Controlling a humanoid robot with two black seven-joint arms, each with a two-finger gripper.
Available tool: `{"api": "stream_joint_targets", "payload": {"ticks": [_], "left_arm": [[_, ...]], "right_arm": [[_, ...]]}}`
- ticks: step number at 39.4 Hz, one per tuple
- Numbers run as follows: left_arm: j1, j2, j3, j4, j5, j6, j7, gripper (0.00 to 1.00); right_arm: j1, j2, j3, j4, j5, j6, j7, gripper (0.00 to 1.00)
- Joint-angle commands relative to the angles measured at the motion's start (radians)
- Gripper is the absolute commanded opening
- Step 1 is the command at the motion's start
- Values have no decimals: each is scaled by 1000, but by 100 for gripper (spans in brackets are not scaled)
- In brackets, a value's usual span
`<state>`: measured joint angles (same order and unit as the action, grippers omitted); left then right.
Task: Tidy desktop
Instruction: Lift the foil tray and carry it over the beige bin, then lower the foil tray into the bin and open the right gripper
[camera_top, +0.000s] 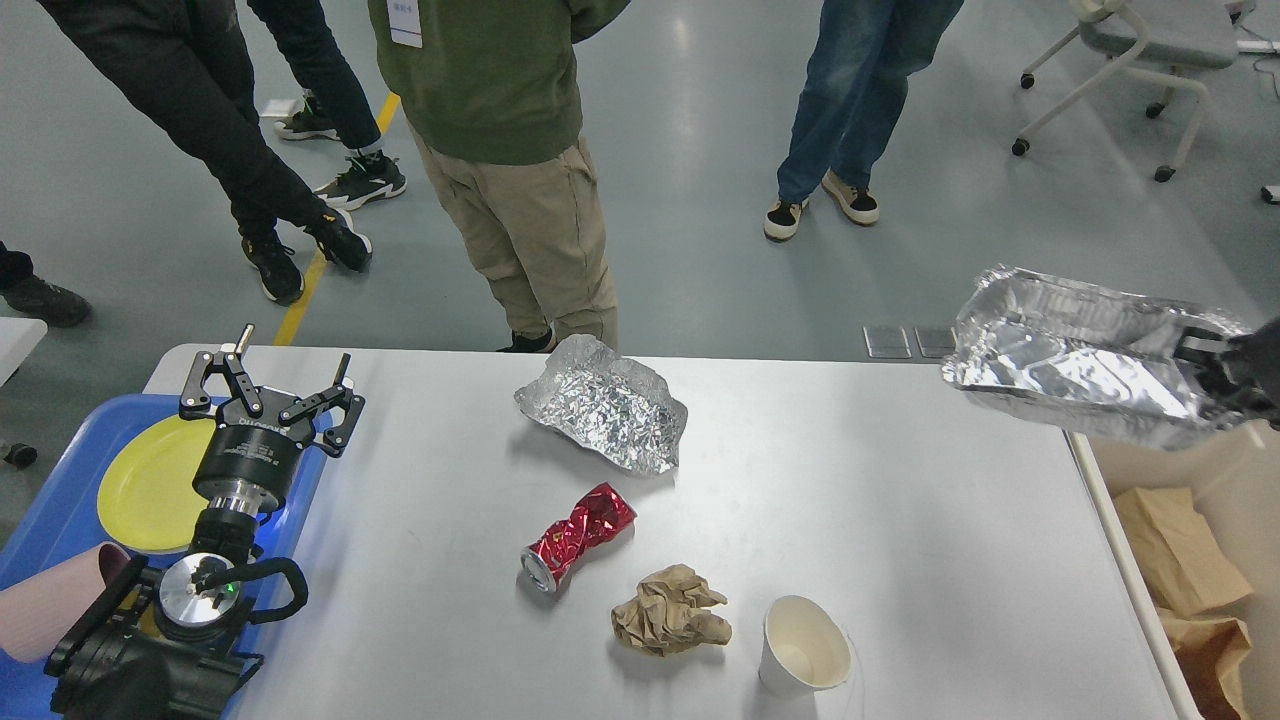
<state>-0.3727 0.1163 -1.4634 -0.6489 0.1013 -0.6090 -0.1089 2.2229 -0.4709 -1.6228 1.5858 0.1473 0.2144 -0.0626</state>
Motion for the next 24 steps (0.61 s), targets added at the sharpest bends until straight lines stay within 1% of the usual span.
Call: {"api": "stream_joint_targets", "payload": {"ticks": [1,3,7,8,13,14,17,18,24], "left_arm": [[0,0,0,0,0,0,0,96],[0,0,0,0,0,0,0,96],[0,0,0,0,0,0,0,96],[0,0,0,0,0,0,0,96],[0,0,0,0,0,0,0,96],[0,-1,0,0,0,0,0,96],[0,-1,0,0,0,0,0,96],[0,0,0,0,0,0,0,96],[0,0,0,0,0,0,0,96]], "right_arm": [[-143,-143,-2,-165,-11,-3,-2,0],[-273,-189,18,-322,-9,-1,0,0],[-431,-236,78,-481,-8,0,-2,0],[-518,-253,136,-556,-8,2,0,0],[-736,-278,294,-719,-5,0,-2,0],[-815,-281,355,-777,-6,-3,-3,0],[-929,-281,431,-874,-6,-4,-8,0],[-1010,-275,480,-944,-6,-9,-11,0],[-1216,-220,616,-1144,5,-27,-11,0]]}}
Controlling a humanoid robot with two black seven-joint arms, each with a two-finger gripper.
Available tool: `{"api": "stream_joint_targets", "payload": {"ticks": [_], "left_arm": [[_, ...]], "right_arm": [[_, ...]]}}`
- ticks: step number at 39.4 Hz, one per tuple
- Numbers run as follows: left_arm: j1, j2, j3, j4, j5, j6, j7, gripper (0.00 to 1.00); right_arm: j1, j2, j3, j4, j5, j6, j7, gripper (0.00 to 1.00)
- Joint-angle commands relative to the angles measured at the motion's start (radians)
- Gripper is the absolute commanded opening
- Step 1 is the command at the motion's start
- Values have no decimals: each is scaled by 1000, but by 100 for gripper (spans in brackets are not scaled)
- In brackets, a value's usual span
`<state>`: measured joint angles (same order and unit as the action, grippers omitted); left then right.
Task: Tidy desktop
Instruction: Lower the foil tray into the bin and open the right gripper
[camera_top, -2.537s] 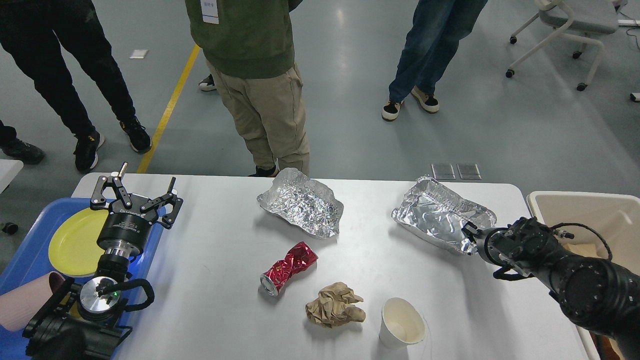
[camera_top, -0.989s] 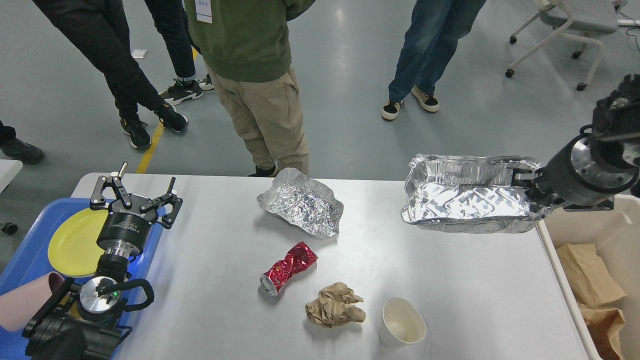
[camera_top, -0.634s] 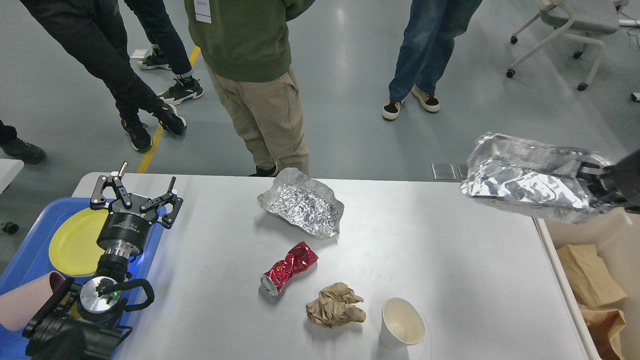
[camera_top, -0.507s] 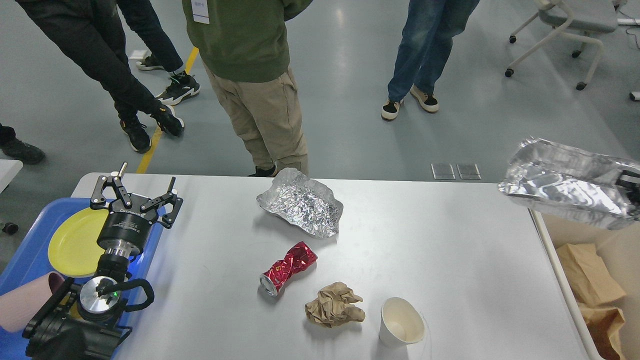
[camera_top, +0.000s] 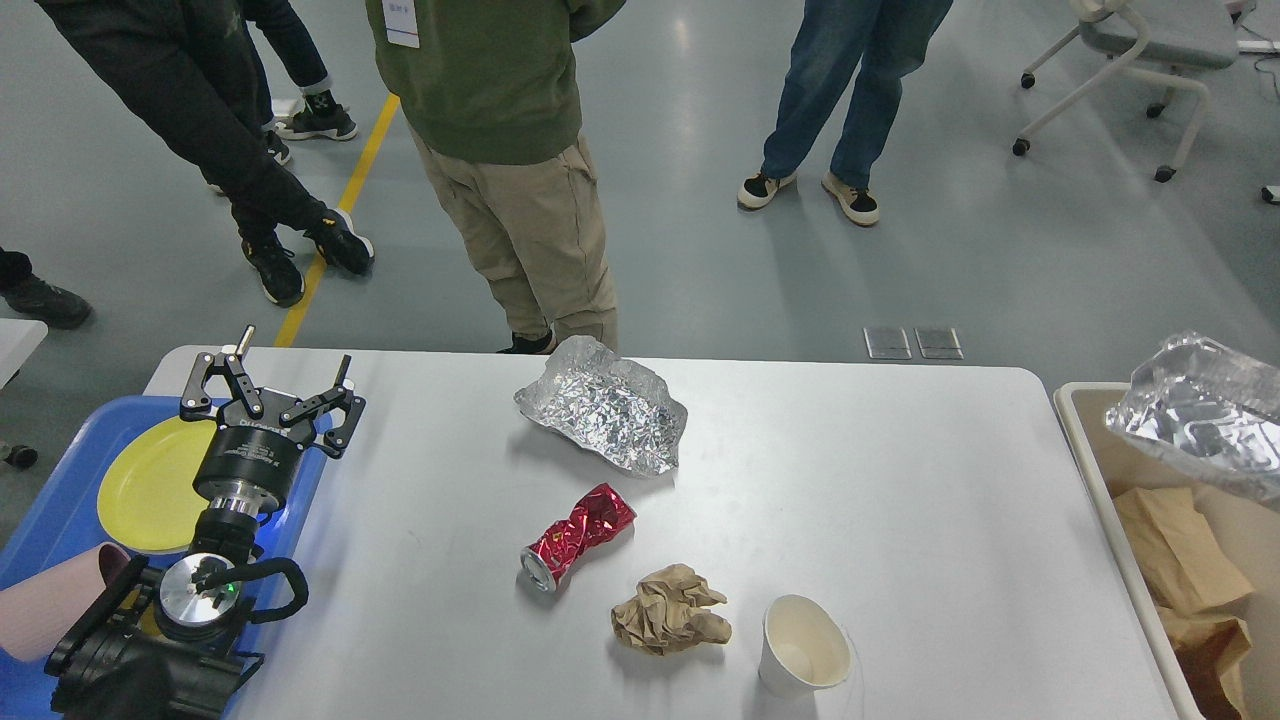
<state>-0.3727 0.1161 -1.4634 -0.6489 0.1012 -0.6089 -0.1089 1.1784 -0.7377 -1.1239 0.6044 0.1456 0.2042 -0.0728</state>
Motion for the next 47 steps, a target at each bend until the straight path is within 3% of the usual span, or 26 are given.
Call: {"api": "stream_joint_targets", "payload": {"ticks": [1,9,14,20,47], "left_arm": [[0,0,0,0,0,0,0,96],[0,-1,0,0,0,-2,0,96],[0,0,0,0,0,0,0,96],[0,0,0,0,0,0,0,96],[0,0,0,0,0,0,0,96]], "right_arm": [[-204,57,137,-190,6,-25,-1,0],[-489,202,280,-503,9,-74,-1,0],[-609,282,320,-610,14,-138,-1,0],[-643,311,374,-612,15,-197,-1,0],[-749,320,469,-612,20,-204,-5,0]]}}
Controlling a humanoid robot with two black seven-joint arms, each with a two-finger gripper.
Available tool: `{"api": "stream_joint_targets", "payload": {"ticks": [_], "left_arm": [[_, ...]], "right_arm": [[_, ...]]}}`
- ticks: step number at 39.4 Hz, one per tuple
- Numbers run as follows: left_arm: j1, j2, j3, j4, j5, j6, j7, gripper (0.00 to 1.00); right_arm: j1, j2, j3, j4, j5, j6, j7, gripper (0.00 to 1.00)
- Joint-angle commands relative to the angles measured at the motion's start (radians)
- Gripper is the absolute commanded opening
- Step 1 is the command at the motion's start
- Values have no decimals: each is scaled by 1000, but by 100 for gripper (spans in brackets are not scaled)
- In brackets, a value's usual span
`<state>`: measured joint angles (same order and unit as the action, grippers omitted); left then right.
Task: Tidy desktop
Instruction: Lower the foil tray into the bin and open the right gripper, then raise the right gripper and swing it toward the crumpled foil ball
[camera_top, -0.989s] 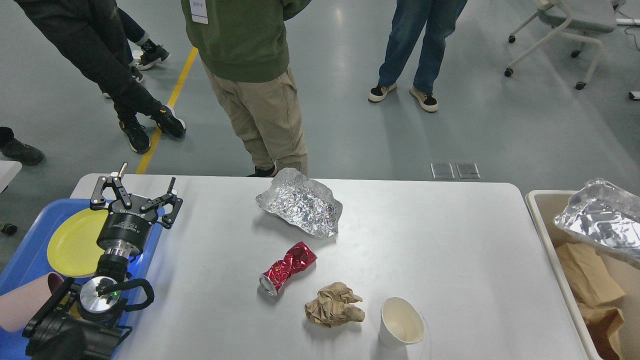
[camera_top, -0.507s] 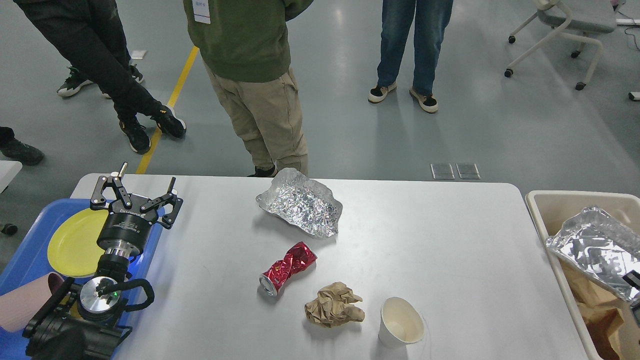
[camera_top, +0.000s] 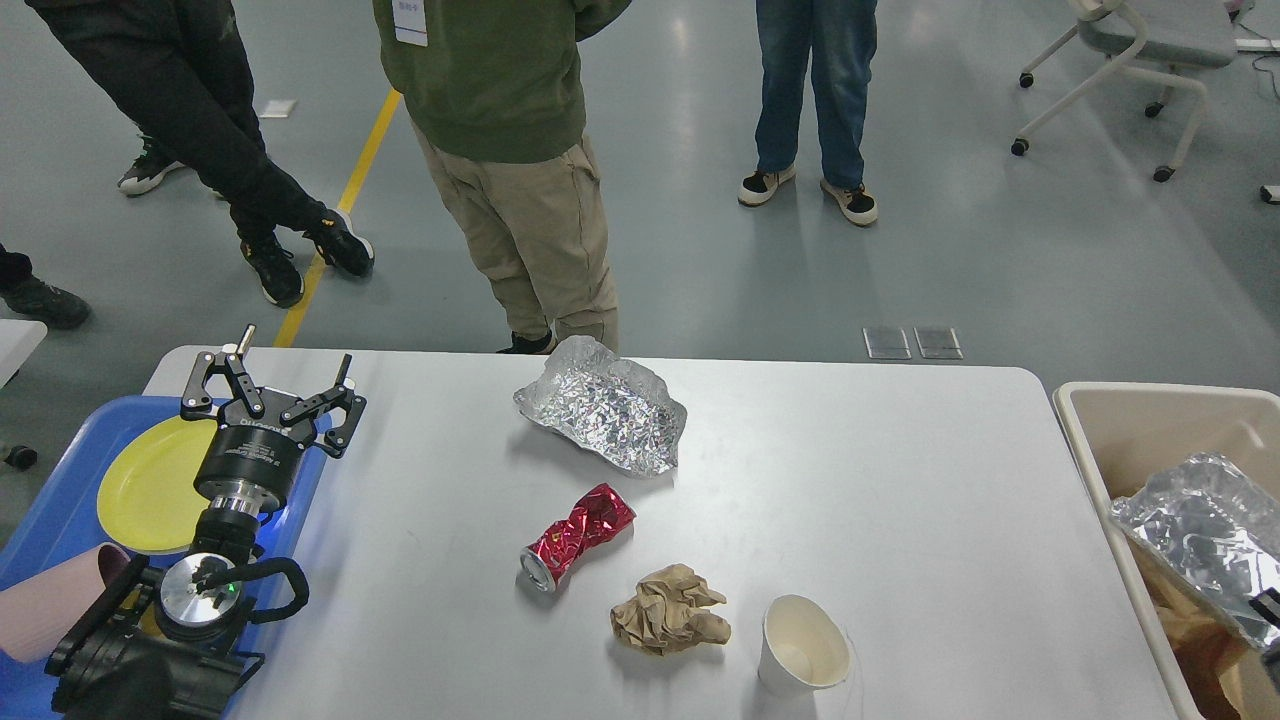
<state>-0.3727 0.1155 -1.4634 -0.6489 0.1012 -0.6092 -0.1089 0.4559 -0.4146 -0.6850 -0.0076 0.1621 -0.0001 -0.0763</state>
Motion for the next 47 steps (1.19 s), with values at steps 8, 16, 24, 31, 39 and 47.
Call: {"api": "stream_joint_targets", "payload": {"ticks": [8,16,24,31,39,47], "left_arm": [[0,0,0,0,0,0,0,96],[0,0,0,0,0,0,0,96],[0,1,0,0,0,0,0,96],[0,1,0,0,0,0,0,96],[0,1,0,0,0,0,0,96],[0,0,0,0,0,0,0,96]], "right_arm": [[-55,3,33,0,4,2,-17,0],[-62,8,35,0,4,-4,-16,33],[-60,8,35,5,4,-66,-14,86],[-30,-7,35,38,-4,-60,-16,100],[111,-110,13,210,-29,-38,-43,100],[559,-219,-193,532,-249,50,-152,100]]}}
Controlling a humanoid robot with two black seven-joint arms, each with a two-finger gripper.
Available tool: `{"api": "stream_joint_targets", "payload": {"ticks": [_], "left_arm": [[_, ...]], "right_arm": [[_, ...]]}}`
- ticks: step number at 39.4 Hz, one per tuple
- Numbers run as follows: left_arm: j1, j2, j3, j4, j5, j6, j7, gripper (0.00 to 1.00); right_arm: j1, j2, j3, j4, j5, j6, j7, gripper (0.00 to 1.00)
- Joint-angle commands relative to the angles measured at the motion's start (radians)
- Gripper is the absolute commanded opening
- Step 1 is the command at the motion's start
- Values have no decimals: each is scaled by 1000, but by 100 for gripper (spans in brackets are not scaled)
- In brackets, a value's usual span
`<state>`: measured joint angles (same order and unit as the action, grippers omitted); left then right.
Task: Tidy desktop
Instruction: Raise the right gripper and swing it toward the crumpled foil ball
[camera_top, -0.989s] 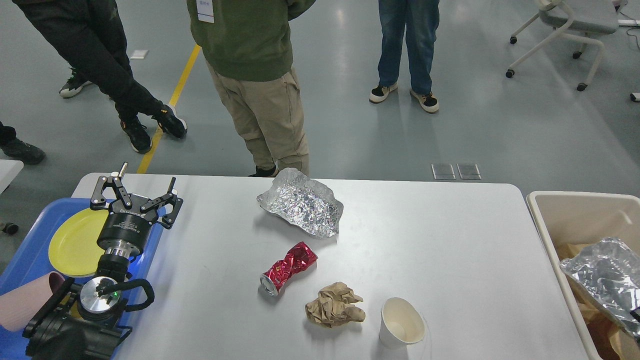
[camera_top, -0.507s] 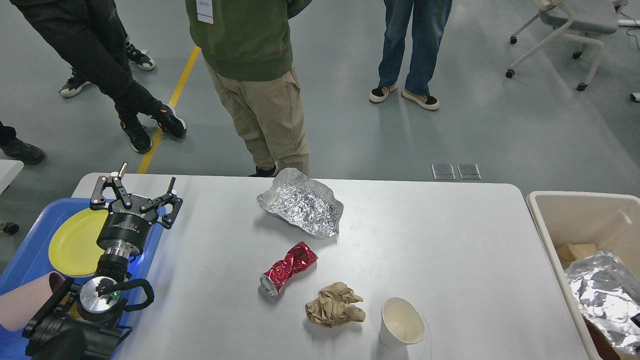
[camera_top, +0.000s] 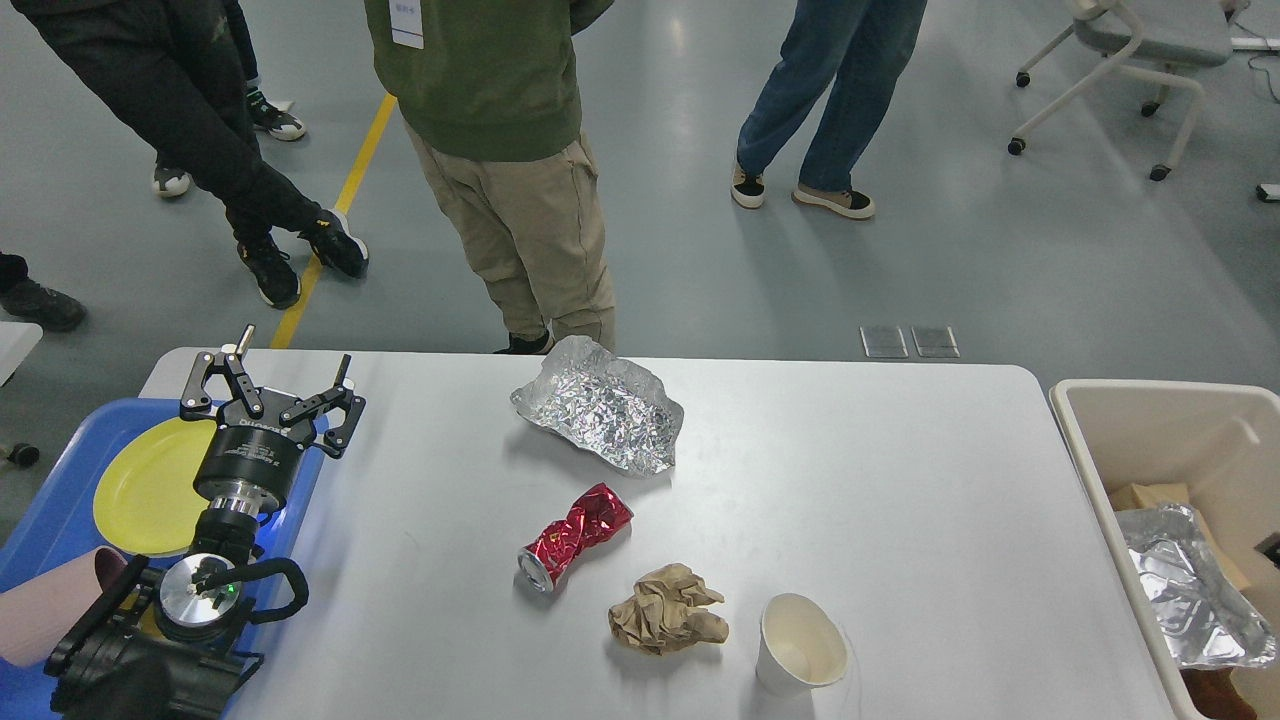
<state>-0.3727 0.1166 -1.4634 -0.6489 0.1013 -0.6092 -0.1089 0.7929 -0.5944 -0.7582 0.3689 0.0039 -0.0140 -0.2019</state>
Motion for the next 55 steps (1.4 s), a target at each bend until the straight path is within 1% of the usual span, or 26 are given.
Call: {"api": "stream_joint_targets", "payload": {"ticks": [1,5,6,7,9,10,12,13,14,16,17,18,19,22,24,27,31,32,36,40,42,48,55], "left_arm": [[0,0,0,0,0,0,0,96],[0,-2,0,0,0,-1,0,96],[0,0,0,0,0,0,0,96],[0,-2,0,0,0,0,0,96],[0,-2,0,0,0,0,0,96],[0,-2,0,0,0,0,0,96],[0,-2,0,0,0,-1,0,96],[0,-2,0,0,0,0,0,96],[0,-2,0,0,0,0,0,96],[0,-2,0,0,0,0,0,96],[0,0,0,0,0,0,0,96],[0,0,0,0,0,0,0,96],[0,0,0,0,0,0,0,96],[0,0,0,0,0,0,0,96],[0,-2,0,0,0,0,0,96],[0,0,0,0,0,0,0,96],[0,0,0,0,0,0,0,96],[0,0,0,0,0,0,0,96],[0,0,0,0,0,0,0,96],[0,0,0,0,0,0,0,96],[0,0,0,0,0,0,0,96],[0,0,0,0,0,0,0,96],[0,0,0,0,0,0,0,96]], "right_arm": [[276,-42,-157,188,-103,80,-27,100],[497,-32,-327,341,-116,155,-27,100],[605,-18,-399,426,-116,187,-28,100],[658,-7,-433,470,-116,201,-28,100],[768,33,-498,550,-114,232,-28,100],[857,75,-545,617,-111,264,-28,100],[940,126,-582,669,-111,316,-27,100],[978,151,-589,685,-111,348,-28,100],[1043,192,-593,706,-110,418,-27,100],[1101,232,-590,717,-108,497,-27,100],[1167,284,-587,737,-107,572,-27,100],[1196,306,-581,749,-105,604,-27,100],[1251,338,-564,784,-105,661,-27,100],[1348,358,-502,863,-98,735,-25,100],[1390,352,-463,909,-91,761,-25,100],[1469,343,-411,1025,-85,766,-25,100],[1536,340,-408,1113,-78,761,-19,100],[1566,340,-414,1155,-55,755,-13,100],[1615,343,-461,1187,39,729,38,100],[1625,357,-521,1191,50,726,130,100],[1628,366,-549,1191,48,727,165,100],[1629,372,-558,1190,42,732,165,100],[1632,406,-544,1190,44,732,162,100]]}}
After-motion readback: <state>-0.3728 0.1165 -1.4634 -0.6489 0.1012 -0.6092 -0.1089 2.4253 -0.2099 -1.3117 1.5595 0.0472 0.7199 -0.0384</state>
